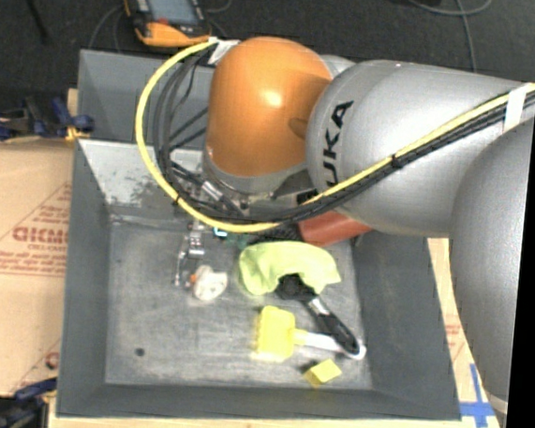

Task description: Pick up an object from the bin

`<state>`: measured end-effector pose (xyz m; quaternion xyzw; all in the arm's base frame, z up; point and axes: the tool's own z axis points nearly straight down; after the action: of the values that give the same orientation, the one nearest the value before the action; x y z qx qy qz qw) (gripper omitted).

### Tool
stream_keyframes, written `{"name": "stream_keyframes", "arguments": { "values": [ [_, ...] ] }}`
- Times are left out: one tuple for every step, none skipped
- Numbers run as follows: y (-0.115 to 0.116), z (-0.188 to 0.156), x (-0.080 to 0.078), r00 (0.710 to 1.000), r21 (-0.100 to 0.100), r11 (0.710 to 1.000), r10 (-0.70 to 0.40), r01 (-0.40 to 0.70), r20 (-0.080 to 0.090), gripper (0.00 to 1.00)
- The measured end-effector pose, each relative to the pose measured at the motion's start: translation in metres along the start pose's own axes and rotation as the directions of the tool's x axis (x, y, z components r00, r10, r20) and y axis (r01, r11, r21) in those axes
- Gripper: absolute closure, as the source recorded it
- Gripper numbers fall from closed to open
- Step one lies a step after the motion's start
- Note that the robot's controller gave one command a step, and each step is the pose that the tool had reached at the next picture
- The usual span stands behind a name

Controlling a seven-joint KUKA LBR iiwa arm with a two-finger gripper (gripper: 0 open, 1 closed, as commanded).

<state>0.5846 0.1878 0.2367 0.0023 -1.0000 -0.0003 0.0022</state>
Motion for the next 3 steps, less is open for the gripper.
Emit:
{"name": "stream_keyframes", "arguments": {
  "values": [
    [-0.001, -0.005, -0.002, 1.000, -0.001, 1.000, 0.004, -0.004, 0.008, 0.00],
    [-0.006, 0.034, -0.018, 0.995, 0.001, 0.995, -0.098, 0.098, 0.013, 0.00],
    [-0.036, 0.065, -0.021, 0.993, 0.000, 0.993, -0.121, 0.121, 0.007, 0.00]
  ]
}}
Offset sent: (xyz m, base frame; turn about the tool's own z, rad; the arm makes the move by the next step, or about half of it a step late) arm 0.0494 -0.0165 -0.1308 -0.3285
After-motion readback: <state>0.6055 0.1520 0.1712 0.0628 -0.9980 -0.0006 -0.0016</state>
